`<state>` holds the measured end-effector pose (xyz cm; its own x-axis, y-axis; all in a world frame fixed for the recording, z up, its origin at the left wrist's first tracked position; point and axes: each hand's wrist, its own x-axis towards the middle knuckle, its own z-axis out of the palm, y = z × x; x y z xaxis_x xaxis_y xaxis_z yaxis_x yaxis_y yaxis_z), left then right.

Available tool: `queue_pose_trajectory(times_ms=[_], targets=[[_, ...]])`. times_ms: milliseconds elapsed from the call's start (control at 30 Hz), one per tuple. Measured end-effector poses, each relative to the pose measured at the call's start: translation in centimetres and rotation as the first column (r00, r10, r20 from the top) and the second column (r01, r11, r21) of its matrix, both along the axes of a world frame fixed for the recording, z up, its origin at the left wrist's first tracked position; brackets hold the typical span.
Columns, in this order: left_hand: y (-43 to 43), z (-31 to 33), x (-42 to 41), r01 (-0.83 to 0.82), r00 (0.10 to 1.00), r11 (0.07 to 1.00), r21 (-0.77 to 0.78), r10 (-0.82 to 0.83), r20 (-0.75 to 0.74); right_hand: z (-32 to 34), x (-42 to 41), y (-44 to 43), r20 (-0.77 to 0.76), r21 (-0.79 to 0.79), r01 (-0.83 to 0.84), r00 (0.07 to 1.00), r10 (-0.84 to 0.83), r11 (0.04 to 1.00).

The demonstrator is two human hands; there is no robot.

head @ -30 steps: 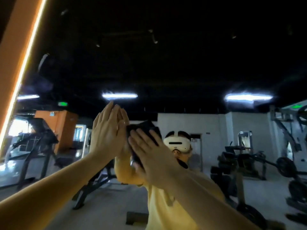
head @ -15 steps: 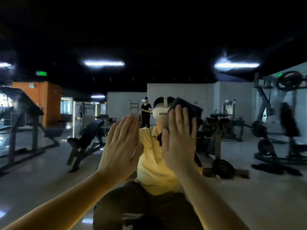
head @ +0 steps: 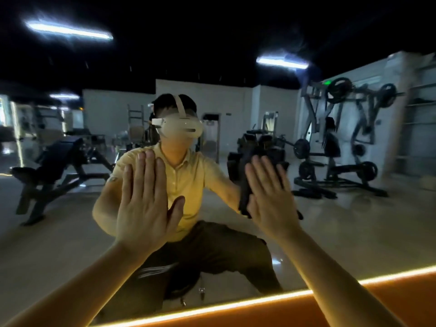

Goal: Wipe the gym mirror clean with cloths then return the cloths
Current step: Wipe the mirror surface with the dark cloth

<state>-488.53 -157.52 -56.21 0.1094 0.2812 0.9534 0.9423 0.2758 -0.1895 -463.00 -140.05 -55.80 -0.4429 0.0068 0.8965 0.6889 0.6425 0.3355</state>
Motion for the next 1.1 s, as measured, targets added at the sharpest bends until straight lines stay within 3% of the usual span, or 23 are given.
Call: queue_pose_trajectory(times_ms=[67,133,167,200,267,367,433,500,567,633,733,833,933,1000,1067,1100], targets=[[0.4,0.0,0.1,-0.015,1.000,1.000,0.000,0.015,-0.004,-0.2,4.6,3.1,-0.276,-0.175,0.037,0.957,-0.086,0.984],[0.2,0.1,0.3,-0.031,1.000,0.999,-0.011,0.031,0.003,0.0,6.1,3.8,-0.606,-0.395,-0.055,0.766,-0.214,0.917],[0.0,0.0,0.4,-0.040,0.999,0.999,-0.017,0.040,0.007,0.4,5.1,3.1,-0.694,-0.447,-0.110,0.668,-0.267,0.888],[-0.1,0.0,0.5,-0.051,0.999,0.998,-0.027,0.051,0.015,0.8,3.4,1.9,-0.724,-0.455,-0.143,0.634,-0.272,0.879],[-0.4,0.1,0.9,-0.056,0.998,0.998,-0.034,0.058,0.040,1.2,-1.0,-1.4,-0.661,-0.357,-0.130,0.735,-0.152,0.925],[-0.5,0.7,2.3,-0.027,0.998,1.000,-0.012,0.028,0.052,0.7,-7.0,-5.5,-0.264,-0.165,-0.122,0.962,0.076,0.979],[0.0,1.6,3.7,-0.006,1.000,1.000,-0.010,0.006,-0.020,0.7,-7.5,-5.8,0.058,-0.023,-0.147,0.987,0.148,0.989],[1.0,2.9,5.0,0.016,0.997,1.000,-0.003,-0.016,-0.070,1.3,-4.5,-3.3,0.248,0.104,-0.145,0.962,0.115,0.984],[2.3,4.3,6.3,0.022,0.996,1.000,-0.012,-0.023,-0.085,2.0,0.6,0.8,0.191,0.110,-0.072,0.980,0.050,0.991],[3.6,5.1,7.5,-0.006,0.997,0.999,-0.044,0.002,-0.083,3.3,6.6,4.9,-0.056,-0.016,0.036,0.998,-0.037,0.999],[4.6,5.5,8.8,0.003,0.999,1.000,0.011,-0.002,-0.043,7.1,12.9,8.2,-0.453,-0.305,0.051,0.871,-0.191,0.951],[5.7,7.5,10.4,0.087,0.994,0.993,0.075,-0.082,-0.075,11.2,11.1,6.9,-0.596,-0.346,-0.007,0.774,-0.214,0.938],[7.3,11.4,12.2,0.096,0.992,0.988,0.125,-0.084,-0.097,13.0,3.7,2.9,-0.468,-0.147,-0.026,0.883,-0.047,0.989],[8.0,14.3,12.6,0.066,0.996,0.987,0.144,-0.056,-0.074,13.2,-0.7,0.2,-0.166,0.022,-0.066,0.984,0.069,0.998],[8.3,17.0,12.8,0.034,0.999,0.986,0.162,-0.031,-0.026,14.4,-0.7,0.1,0.105,0.158,-0.124,0.989,0.108,0.980],[8.5,18.0,13.0,0.022,1.000,0.987,0.160,-0.020,-0.013,15.6,0.8,1.2,0.145,0.200,-0.137,0.983,0.109,0.970]])
